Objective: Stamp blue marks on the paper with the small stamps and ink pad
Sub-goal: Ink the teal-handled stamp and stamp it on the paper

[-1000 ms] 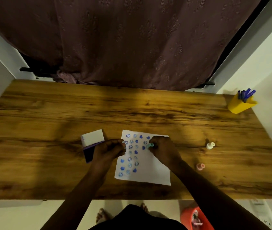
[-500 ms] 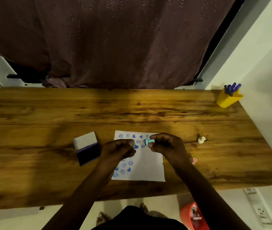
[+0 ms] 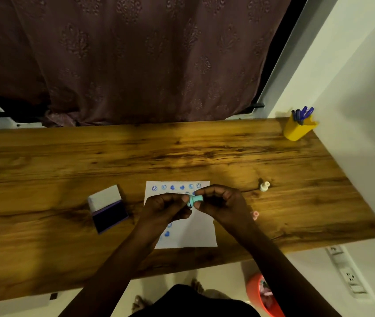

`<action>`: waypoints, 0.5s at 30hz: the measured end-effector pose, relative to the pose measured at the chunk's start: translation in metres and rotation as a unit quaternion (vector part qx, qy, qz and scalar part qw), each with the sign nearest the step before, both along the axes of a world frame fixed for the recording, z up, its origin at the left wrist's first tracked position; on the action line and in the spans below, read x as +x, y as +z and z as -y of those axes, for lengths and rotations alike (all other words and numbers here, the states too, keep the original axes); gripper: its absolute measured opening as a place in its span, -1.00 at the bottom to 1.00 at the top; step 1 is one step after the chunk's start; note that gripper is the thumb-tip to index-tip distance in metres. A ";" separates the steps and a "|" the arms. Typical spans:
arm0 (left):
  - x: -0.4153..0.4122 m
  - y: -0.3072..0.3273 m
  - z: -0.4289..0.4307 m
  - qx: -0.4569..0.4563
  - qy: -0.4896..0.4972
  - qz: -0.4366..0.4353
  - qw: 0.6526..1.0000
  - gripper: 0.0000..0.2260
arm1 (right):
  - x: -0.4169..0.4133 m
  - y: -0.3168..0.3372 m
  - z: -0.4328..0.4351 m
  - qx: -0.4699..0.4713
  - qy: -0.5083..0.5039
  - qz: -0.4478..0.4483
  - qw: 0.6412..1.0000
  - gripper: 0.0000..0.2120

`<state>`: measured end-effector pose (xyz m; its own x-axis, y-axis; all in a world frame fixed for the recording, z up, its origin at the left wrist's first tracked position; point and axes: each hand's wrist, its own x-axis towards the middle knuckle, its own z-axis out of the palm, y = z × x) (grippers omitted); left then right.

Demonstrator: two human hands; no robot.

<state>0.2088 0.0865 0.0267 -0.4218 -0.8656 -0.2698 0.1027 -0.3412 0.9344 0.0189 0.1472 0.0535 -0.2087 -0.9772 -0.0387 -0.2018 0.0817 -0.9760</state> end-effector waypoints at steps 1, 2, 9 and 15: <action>-0.001 -0.001 0.000 -0.002 -0.001 -0.003 1.000 -0.76 | -0.002 0.000 0.000 -0.003 0.004 -0.004 1.000 -0.74; -0.002 -0.002 -0.001 -0.003 -0.001 -0.006 1.000 -0.76 | -0.004 -0.001 -0.001 -0.006 0.008 -0.009 1.000 -0.74; -0.011 -0.008 0.000 0.003 -0.014 -0.029 0.999 -0.72 | -0.016 -0.006 -0.006 0.011 0.003 0.021 1.000 -0.75; -0.023 -0.007 -0.004 -0.010 -0.039 -0.063 0.997 -0.68 | -0.025 -0.006 -0.009 0.043 -0.022 0.090 0.995 -0.80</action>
<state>0.1863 0.0902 0.0195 -0.5180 -0.8331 -0.1938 0.1939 -0.3350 0.9221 -0.0057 0.1562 0.0477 -0.2328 -0.9589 -0.1625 -0.0189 0.1715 -0.9850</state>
